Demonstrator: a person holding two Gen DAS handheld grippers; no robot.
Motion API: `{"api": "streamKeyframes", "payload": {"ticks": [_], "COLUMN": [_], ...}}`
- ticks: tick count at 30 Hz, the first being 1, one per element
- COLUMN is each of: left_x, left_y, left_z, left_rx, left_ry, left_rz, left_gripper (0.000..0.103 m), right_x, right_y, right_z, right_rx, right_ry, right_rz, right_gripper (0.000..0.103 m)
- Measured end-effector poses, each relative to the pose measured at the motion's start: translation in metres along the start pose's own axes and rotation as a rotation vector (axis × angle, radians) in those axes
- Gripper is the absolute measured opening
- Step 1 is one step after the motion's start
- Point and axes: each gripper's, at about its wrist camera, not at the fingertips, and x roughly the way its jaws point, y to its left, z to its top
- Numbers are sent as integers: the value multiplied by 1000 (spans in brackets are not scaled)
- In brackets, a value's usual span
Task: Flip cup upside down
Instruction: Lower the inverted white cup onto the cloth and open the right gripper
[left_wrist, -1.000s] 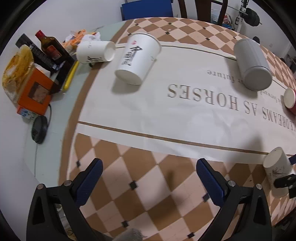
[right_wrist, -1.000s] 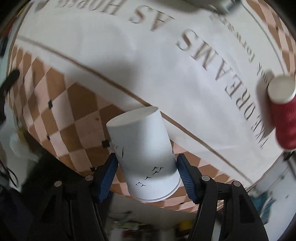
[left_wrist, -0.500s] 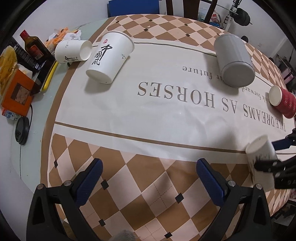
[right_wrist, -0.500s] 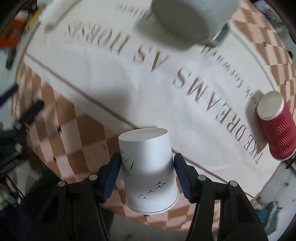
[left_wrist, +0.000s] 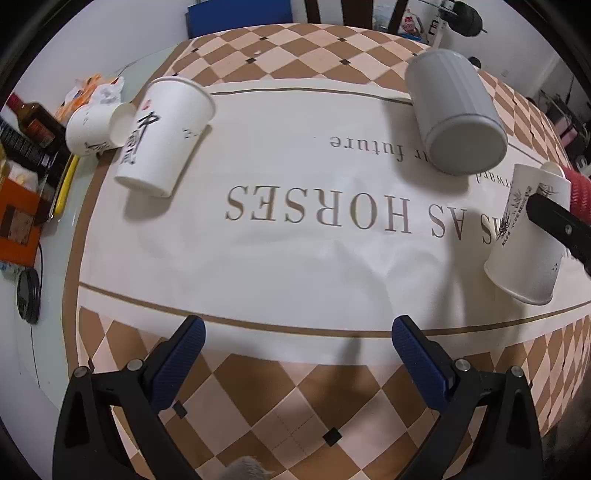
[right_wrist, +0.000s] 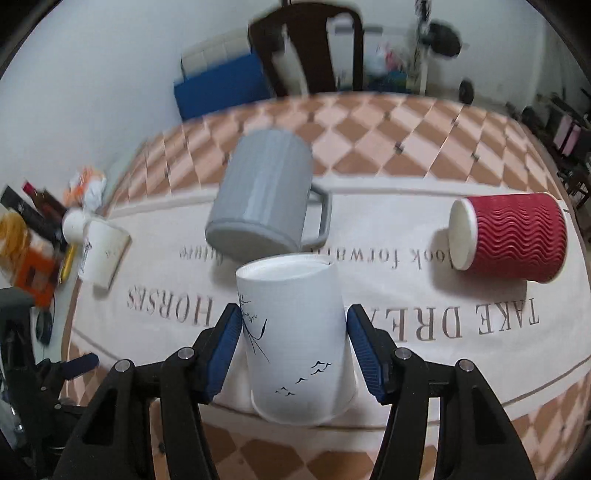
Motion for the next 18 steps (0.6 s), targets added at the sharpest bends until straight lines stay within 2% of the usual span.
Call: {"api": "streamKeyframes", "payload": {"ticks": [4,8,13,15,16,18], "left_x": [0,-3,-5,-7,-9,-15], "left_y": [-5,-11,-17,-18,-19,-22], "left_z": [-3,-10,-23,-28,-30,-36], "left_rx": [0,12,28,26,24,25], "left_ry": [2,-4,-3,-3,-4,-12], "left_rz": [-6,4,19,26,27,30], "left_gripper": [103,103,103,103,103,103], "right_x": [-11,-10,-10,-13,-18,-30], "right_y": [4,6,-6,-8,-9,-10], "right_z": [-20,-45,-71,-77,-80,-85], "right_rx": [-14,-44,-3,3,8,9], "right_ry": [-46,-15,26,33,29,24], "right_rz": [-6,-33,-73,-89,-86,-105], "right_gripper": [61,62,65,74,75,86]}}
